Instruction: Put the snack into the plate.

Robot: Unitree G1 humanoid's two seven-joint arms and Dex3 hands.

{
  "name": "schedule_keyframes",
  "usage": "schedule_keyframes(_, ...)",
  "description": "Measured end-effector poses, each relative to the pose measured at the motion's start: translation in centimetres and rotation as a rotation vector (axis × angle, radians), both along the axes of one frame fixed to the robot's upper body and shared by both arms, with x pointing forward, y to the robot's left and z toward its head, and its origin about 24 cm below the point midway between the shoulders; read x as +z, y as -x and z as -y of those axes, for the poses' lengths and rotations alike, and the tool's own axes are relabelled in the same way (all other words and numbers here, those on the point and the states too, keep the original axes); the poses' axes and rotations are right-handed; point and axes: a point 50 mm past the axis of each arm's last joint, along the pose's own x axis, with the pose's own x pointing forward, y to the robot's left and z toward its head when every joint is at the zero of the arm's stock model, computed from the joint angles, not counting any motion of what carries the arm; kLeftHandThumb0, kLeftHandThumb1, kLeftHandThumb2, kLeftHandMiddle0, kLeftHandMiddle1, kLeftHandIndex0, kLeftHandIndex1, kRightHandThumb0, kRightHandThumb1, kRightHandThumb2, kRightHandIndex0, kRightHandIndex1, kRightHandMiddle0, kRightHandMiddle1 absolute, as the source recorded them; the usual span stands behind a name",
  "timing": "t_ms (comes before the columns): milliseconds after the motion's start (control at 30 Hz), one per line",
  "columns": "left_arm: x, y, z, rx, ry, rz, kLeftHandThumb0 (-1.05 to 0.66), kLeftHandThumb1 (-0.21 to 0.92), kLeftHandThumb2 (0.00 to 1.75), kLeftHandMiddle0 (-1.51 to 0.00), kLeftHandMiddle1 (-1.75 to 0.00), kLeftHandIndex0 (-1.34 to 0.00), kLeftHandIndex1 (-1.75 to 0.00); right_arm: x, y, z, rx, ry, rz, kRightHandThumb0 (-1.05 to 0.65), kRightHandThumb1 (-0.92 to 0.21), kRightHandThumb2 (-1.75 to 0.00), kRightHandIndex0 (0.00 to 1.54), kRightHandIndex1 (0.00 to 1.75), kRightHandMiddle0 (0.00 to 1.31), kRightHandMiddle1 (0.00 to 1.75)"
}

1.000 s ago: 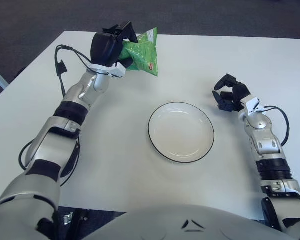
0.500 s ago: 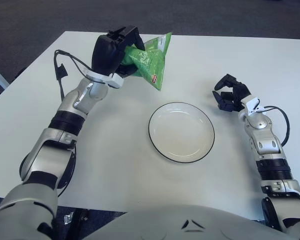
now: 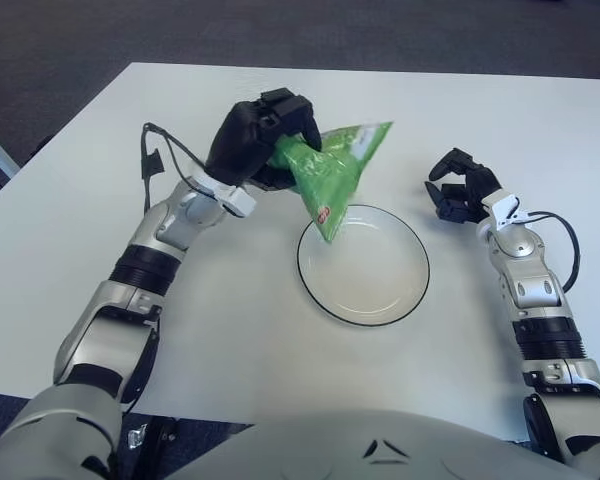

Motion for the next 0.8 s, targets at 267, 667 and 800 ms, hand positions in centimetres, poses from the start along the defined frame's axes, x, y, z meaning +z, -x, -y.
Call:
schedule_keyframes(267,0.4,1.1,1.3,-0.146,-0.053,-0.011,0.0,0.0,1.66,-0.88,-1.67,-0.62,-1.75,0.0,-0.1,0.0,0.004,0.0,-0.003,-0.39,-0.68,-0.86,1.0,1.75,0.34,1.75)
schedule_keyframes(667,1.0,0.8,4.4,-0.203,-0.317,0.044,-0.01,0.07,1.61,-0.79,-1.74,-0.58,-1.74,0.0,-0.2,0.2,0.0,-0.015,-0.007,-0.39,-0.69,-0.85,0.96,1.75,0.34,1.75)
schedule_keyframes(800,1.2,2.2,5.0,-0.246,-0.191,0.039,-0.01,-0.05,1.72,-0.89,-1.74,-0.68,-1.69,0.3,-0.4,0.0,0.018,-0.035,-0.005,-0.39,-0.68,-0.86,0.95,1.75,0.35,1.75)
